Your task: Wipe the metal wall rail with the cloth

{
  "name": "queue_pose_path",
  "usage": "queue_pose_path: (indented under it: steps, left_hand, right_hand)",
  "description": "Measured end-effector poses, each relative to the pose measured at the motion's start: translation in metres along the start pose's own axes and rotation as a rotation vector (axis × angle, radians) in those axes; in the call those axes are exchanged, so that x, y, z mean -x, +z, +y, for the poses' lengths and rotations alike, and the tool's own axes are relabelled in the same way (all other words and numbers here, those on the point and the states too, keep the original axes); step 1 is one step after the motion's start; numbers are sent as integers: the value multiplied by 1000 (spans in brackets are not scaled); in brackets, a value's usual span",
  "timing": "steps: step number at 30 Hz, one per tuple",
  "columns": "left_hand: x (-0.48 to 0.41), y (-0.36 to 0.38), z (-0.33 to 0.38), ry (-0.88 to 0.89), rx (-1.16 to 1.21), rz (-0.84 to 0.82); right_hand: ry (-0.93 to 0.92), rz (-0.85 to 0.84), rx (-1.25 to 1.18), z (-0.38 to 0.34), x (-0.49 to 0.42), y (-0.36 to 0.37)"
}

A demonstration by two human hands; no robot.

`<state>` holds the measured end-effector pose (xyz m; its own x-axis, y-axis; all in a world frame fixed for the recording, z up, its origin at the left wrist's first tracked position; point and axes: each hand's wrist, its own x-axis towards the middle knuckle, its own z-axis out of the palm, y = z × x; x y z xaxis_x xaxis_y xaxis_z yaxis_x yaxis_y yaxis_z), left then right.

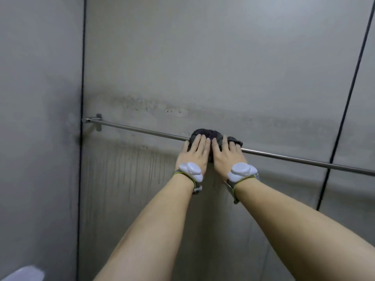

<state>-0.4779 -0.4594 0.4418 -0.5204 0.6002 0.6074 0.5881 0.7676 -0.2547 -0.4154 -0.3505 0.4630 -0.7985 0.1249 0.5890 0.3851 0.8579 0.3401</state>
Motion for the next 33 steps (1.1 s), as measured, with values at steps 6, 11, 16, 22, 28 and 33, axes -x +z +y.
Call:
queue_pose_path:
  steps: [6, 11, 16, 22, 28, 33]
  left_hand:
    - [20, -10, -21, -48, -26, 75]
    - [16, -21, 0, -134, 143, 102]
    - [-2, -45, 47, -161, 644, 198]
    - [-24, -87, 120, -195, 927, 137]
    - [-24, -98, 149, 13, 521, -135]
    - [-7, -95, 158, 310, 112, -469]
  right_hand:
    - [-137, 18, -249, -12, 11, -26]
    - [-21, 65, -608, 8, 26, -44]
    - [270, 27, -1026, 51, 37, -59]
    - [421, 160, -1294, 127, 52, -71]
    - [377, -8, -916, 179, 78, -76]
    - [464, 64, -646, 216, 102, -70]
